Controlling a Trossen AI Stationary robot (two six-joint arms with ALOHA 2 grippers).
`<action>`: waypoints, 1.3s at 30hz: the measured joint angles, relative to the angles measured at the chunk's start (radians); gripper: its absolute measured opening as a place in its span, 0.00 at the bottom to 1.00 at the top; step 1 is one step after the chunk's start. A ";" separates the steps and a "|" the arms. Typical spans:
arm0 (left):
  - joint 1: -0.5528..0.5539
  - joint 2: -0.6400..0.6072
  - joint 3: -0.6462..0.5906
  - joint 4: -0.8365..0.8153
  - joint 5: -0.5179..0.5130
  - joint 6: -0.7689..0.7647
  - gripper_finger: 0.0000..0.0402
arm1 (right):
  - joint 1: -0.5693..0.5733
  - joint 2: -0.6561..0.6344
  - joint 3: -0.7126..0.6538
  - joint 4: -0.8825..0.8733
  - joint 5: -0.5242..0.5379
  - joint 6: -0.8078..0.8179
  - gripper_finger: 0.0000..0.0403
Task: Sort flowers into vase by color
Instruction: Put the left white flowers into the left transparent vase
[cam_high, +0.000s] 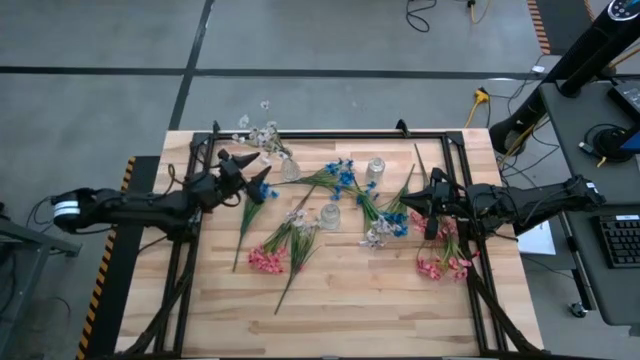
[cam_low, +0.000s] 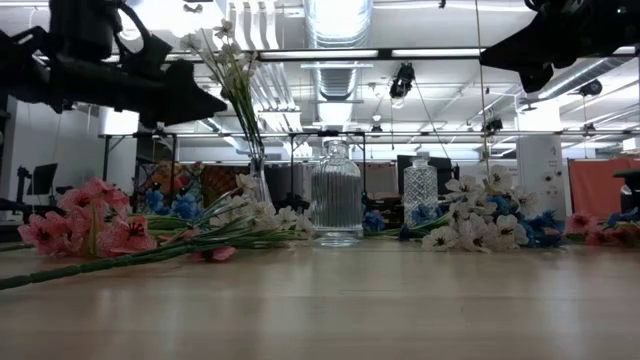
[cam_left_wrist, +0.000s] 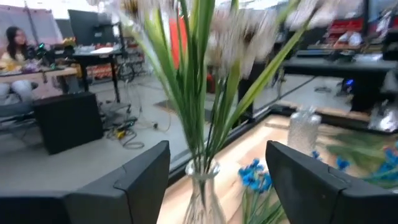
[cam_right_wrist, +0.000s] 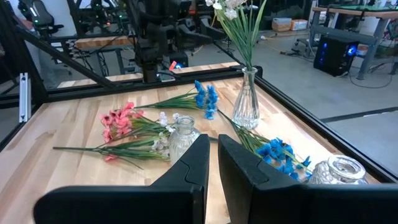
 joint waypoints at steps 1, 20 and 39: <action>0.000 0.021 0.003 0.019 -0.003 0.000 0.64 | 0.000 0.000 0.000 0.000 0.000 0.000 0.07; 0.003 0.446 0.028 0.510 -0.004 0.035 0.68 | 0.000 0.000 0.000 0.000 0.003 0.002 0.07; 0.024 0.639 0.093 0.688 -0.135 0.083 0.68 | 0.000 0.000 0.000 0.000 0.027 0.003 0.07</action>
